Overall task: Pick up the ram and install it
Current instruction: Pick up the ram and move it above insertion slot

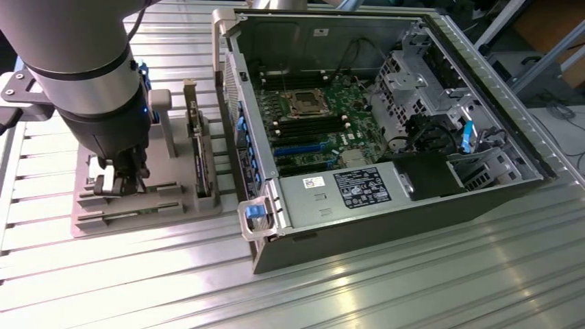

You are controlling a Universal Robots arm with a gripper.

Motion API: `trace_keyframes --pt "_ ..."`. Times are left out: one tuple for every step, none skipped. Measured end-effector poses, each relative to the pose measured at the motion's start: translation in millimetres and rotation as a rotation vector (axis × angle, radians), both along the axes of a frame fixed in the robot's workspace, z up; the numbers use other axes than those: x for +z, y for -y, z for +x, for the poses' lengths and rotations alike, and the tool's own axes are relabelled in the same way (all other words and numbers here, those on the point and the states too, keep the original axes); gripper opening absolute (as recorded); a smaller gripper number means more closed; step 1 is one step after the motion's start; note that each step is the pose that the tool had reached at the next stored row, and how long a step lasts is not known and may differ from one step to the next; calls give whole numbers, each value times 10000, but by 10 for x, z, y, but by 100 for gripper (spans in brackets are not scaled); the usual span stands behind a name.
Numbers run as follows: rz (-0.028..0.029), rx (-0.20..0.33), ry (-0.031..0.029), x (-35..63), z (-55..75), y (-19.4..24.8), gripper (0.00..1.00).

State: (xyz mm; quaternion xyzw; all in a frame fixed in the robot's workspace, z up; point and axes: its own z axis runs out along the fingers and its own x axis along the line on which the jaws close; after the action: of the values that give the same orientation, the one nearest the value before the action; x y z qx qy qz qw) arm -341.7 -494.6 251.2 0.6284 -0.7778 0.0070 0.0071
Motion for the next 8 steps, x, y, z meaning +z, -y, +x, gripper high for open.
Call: trace_keyframes --pt "0 0 0 -1 0 0 30" --pt "0 0 0 -3 0 0 30" --pt "0 1 0 -5 0 0 30" --pt "0 1 -1 -7 0 0 30" --pt "0 1 0 -8 0 0 30" --pt "1 1 0 -11 0 0 30" --pt "0 1 0 -13 0 0 30" --pt "0 1 0 -15 0 0 30"
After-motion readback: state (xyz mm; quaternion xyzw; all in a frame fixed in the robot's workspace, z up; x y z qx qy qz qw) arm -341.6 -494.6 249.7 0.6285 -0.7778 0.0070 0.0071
